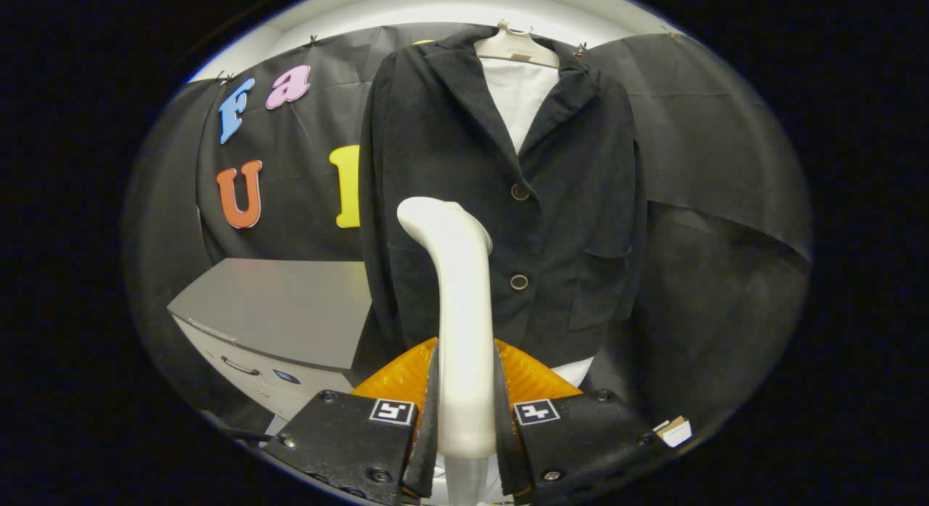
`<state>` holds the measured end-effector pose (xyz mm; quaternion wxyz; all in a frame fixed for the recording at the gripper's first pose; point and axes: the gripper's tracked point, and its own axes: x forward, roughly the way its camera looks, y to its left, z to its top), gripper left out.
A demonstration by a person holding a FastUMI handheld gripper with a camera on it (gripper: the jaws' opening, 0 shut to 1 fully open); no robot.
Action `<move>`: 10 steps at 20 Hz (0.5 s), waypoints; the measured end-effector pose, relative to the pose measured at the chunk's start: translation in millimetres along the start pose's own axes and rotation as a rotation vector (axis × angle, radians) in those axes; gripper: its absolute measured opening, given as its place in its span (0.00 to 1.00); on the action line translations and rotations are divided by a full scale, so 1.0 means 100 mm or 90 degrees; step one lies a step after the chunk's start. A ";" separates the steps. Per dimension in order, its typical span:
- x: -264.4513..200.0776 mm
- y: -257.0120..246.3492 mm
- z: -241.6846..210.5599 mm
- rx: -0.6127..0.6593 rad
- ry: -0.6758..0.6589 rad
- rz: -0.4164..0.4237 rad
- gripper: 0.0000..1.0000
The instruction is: Iron the clothes twice with a garment steamer, once on the left side and once on the right side.
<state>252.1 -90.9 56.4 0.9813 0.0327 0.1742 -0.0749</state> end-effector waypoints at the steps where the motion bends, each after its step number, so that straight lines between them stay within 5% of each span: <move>1: 0.01 -0.01 -0.05 0.001 0.005 -0.001 0.37; 10: 0.11 -0.06 -0.58 -0.016 0.066 -0.010 0.37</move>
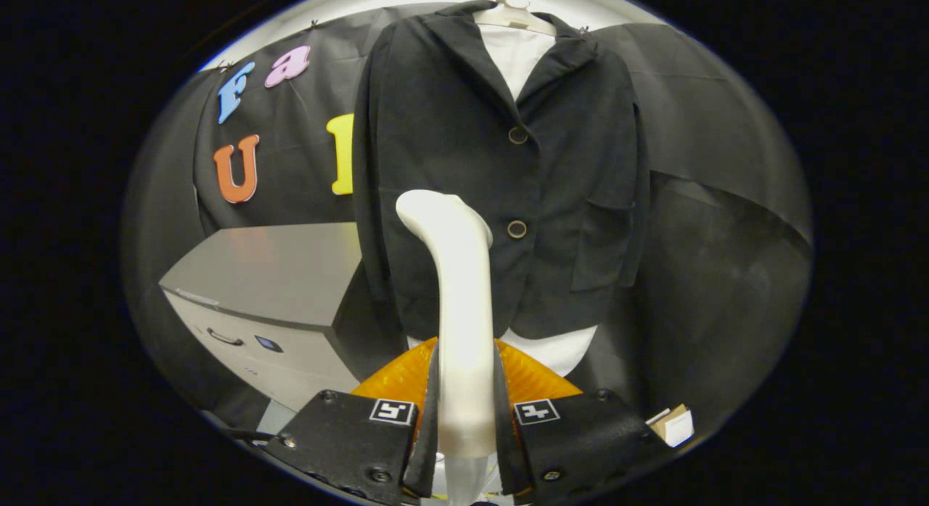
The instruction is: Iron the clothes twice with a garment steamer, once on the left side and once on the right side.
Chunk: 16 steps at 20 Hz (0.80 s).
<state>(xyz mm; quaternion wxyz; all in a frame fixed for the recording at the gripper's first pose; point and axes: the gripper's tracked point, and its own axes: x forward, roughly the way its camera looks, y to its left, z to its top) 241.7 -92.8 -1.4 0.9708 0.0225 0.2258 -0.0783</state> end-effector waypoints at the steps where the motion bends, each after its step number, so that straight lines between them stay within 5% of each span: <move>1: 0.03 0.00 -0.07 -0.003 0.008 0.000 0.37; 10: 0.21 0.05 -0.55 -0.017 0.074 -0.003 0.37; 16: 0.03 -0.04 -0.46 0.018 0.061 0.009 0.37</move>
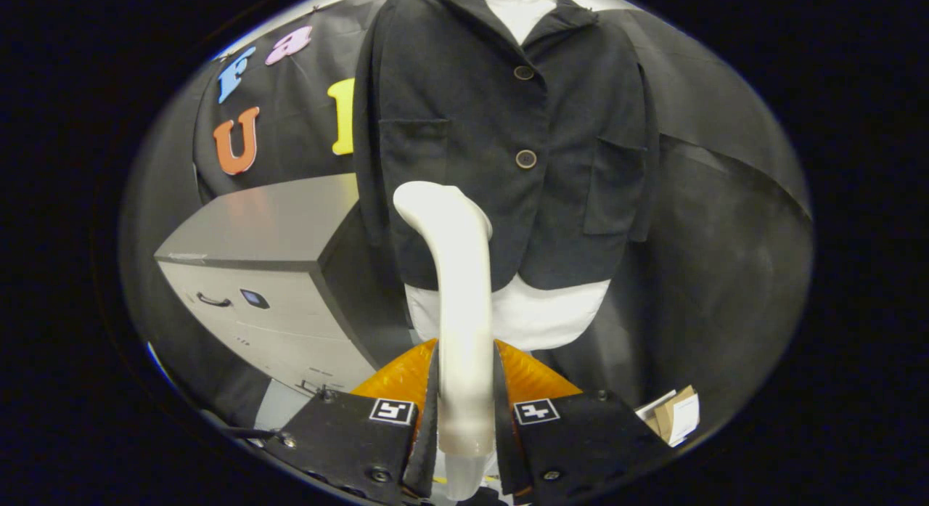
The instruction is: Iron the clothes twice with a garment steamer, once on the left side and once on the right side.
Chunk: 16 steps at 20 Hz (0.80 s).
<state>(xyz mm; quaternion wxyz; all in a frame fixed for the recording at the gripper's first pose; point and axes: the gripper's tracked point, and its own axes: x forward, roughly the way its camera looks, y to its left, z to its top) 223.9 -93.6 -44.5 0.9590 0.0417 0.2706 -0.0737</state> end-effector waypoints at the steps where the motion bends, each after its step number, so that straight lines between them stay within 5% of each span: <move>1: -0.10 -0.05 0.06 0.009 -0.009 0.002 0.37; 16: -1.34 -1.49 2.12 0.140 -0.263 -0.054 0.37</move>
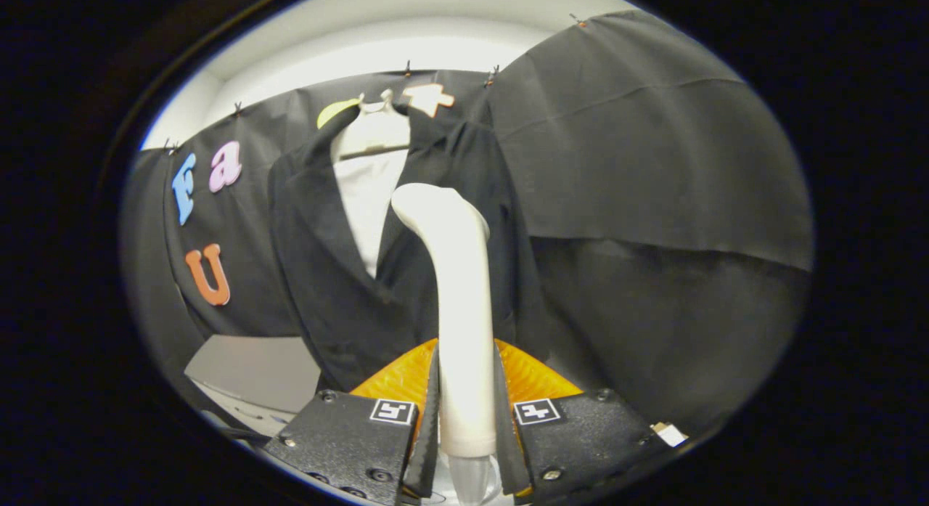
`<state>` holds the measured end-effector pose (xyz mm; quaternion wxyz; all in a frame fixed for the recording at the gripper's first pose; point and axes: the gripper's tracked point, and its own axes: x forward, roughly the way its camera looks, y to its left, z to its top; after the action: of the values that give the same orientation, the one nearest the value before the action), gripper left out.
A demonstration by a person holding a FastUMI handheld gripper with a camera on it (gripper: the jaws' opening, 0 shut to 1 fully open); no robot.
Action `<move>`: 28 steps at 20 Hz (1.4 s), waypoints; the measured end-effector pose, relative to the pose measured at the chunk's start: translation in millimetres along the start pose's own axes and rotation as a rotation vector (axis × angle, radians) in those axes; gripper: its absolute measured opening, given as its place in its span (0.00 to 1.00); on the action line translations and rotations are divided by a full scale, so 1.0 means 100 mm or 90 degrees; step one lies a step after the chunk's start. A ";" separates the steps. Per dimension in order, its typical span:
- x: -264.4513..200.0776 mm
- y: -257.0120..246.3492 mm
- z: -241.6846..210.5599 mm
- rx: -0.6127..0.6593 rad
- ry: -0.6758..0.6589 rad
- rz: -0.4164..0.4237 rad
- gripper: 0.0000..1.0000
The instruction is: Iron the clothes twice with a garment steamer, once on the left side and once on the right side.
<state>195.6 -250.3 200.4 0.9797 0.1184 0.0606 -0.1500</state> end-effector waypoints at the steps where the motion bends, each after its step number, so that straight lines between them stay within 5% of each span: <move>1: 0.05 -0.03 0.12 0.004 -0.011 -0.004 0.37; 10: 0.52 0.04 0.39 -0.007 -0.017 -0.041 0.37; 28: 0.64 0.07 -0.55 -0.067 0.073 -0.063 0.37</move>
<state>253.4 -248.3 138.8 0.9709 0.0717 0.1300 -0.1878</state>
